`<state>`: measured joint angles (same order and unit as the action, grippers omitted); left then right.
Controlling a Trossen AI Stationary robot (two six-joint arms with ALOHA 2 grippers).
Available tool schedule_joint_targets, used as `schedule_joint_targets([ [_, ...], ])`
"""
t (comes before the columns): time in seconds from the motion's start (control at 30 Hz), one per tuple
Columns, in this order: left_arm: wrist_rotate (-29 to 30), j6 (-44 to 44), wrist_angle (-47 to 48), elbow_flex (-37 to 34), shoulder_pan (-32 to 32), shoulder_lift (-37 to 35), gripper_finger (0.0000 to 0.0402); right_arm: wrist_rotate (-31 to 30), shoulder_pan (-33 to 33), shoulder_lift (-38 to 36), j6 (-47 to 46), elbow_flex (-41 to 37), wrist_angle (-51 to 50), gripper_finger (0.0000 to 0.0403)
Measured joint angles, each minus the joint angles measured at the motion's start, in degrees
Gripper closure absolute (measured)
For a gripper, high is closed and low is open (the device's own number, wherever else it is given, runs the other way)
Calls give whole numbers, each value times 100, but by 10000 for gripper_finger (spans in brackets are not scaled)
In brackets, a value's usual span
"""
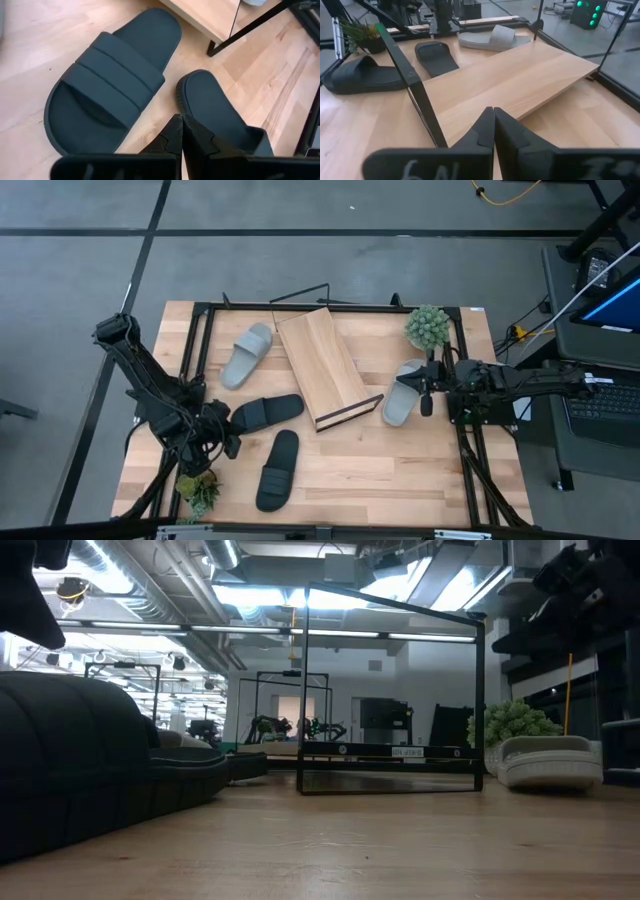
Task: Pick and place slides into the shelf
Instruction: Put the top black slide on the shelf
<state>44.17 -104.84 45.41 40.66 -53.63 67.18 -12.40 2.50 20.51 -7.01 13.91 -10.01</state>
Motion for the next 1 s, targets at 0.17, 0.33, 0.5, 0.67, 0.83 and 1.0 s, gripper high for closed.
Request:
schedule_joint_targets([
  [0.17,-27,33,0,0,0,0,401,0,0,0,-4,0,-1,395],
  [0.33,-27,156,0,0,0,0,401,0,-1,0,-6,0,-2,395],
  [0.5,-27,191,0,0,0,0,401,0,-2,0,-24,0,-4,395],
  [0.67,-27,193,2,0,0,0,401,0,0,0,-24,0,-4,395],
  [0.83,-26,195,4,0,0,0,401,0,0,0,-24,0,-4,395],
  [1.0,-27,202,3,-2,0,0,401,0,-1,0,-24,0,-6,395],
])
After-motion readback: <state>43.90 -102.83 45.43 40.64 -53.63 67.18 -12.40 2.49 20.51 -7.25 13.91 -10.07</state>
